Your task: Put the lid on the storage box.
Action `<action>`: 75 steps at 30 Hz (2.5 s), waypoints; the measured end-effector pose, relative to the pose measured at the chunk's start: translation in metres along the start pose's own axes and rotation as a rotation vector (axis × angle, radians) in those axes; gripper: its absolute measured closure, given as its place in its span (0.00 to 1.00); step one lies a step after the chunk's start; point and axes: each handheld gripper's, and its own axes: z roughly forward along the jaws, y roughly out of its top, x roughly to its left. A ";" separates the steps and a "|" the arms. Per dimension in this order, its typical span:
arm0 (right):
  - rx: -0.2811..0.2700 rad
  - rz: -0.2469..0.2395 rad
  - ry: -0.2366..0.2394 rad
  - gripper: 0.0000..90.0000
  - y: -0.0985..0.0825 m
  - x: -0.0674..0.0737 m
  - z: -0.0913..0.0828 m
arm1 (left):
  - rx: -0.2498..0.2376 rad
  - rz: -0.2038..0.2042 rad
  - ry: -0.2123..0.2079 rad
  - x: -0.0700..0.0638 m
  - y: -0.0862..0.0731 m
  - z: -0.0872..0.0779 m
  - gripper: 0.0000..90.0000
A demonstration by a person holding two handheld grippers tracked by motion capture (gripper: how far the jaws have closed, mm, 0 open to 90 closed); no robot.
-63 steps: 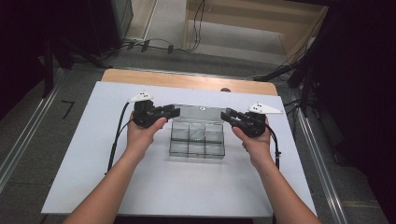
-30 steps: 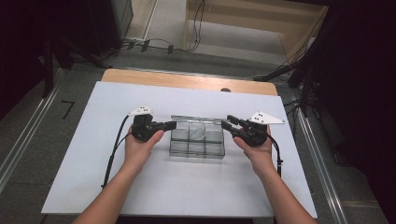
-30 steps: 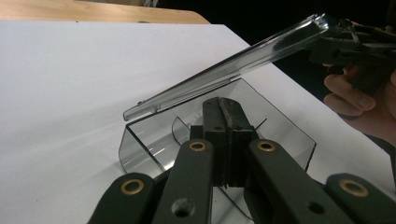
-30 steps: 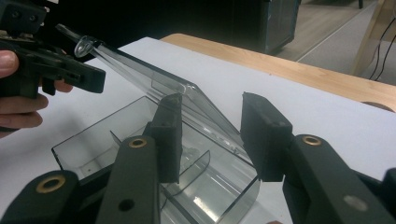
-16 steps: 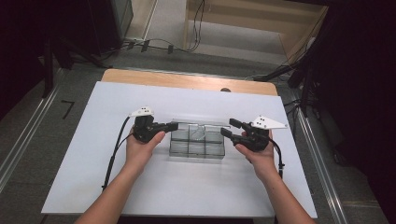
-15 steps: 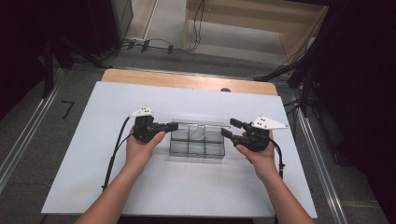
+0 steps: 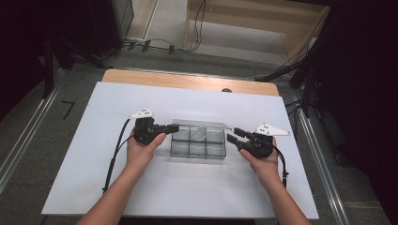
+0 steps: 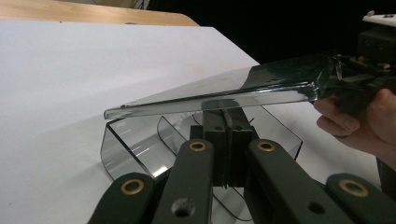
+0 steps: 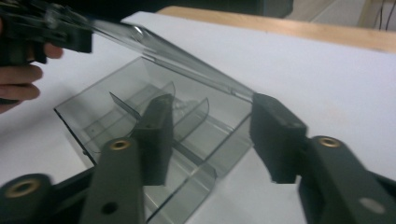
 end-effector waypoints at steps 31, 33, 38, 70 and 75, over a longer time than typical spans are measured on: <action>0.013 0.041 0.083 0.98 -0.009 0.014 -0.001 | -0.004 0.033 -0.045 -0.016 -0.021 -0.014 1.00; 0.010 0.039 0.085 0.98 -0.010 0.014 -0.003 | -0.002 0.040 -0.042 -0.018 -0.022 -0.016 1.00; 0.007 0.035 0.094 0.98 -0.013 0.017 -0.007 | -0.003 0.042 -0.041 -0.021 -0.027 -0.018 1.00; 0.030 0.006 0.106 0.98 -0.042 0.033 -0.012 | 0.012 0.022 -0.007 -0.028 -0.060 -0.027 1.00; 0.038 -0.001 0.086 0.97 -0.047 0.034 -0.011 | 0.033 0.048 0.019 -0.030 -0.065 -0.027 0.99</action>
